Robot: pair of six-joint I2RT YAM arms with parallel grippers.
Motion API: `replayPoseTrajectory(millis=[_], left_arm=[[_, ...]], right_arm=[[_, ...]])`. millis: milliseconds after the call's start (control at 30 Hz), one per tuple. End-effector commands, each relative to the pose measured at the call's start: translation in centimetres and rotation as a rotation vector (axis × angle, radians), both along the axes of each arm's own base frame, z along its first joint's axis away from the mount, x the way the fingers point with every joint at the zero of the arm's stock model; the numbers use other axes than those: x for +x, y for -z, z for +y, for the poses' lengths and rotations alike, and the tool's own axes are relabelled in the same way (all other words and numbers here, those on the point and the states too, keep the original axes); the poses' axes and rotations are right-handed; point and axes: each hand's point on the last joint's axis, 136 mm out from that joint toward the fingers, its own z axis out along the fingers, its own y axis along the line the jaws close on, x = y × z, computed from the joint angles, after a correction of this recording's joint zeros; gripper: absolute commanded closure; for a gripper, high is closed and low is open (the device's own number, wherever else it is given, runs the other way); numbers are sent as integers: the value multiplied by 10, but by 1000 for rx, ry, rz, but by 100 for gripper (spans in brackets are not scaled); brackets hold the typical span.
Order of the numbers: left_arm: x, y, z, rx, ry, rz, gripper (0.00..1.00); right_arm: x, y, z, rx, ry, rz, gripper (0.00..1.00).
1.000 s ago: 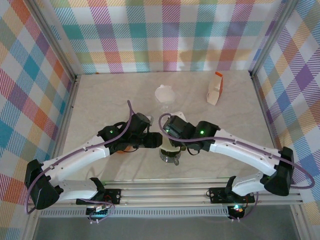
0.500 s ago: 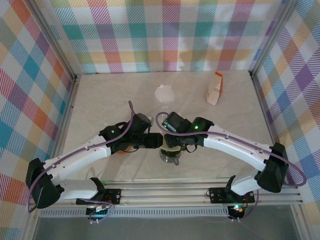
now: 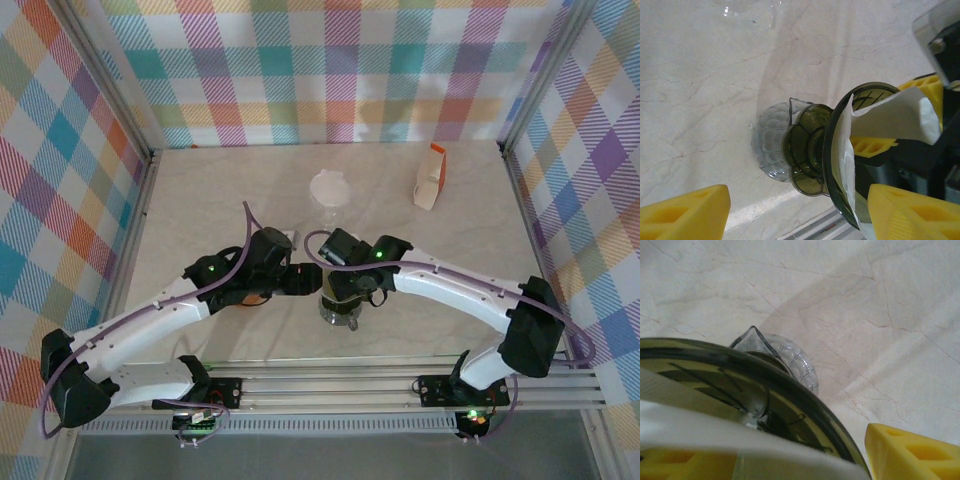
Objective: Place the coffee filter in the dripper
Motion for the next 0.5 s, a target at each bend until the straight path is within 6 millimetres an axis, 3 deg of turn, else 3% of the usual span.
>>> replayPoseTrajectory(millis=[0, 233, 467], left_arm=[[3, 6, 2, -6, -23, 1, 25], [5, 12, -2, -7, -19, 16, 22], [7, 18, -4, 3, -23, 25, 20]], right_arm=[[1, 12, -2, -15, 15, 13, 32], [-1, 25, -2, -33, 23, 36, 32], [-1, 23, -2, -25, 27, 34, 31]])
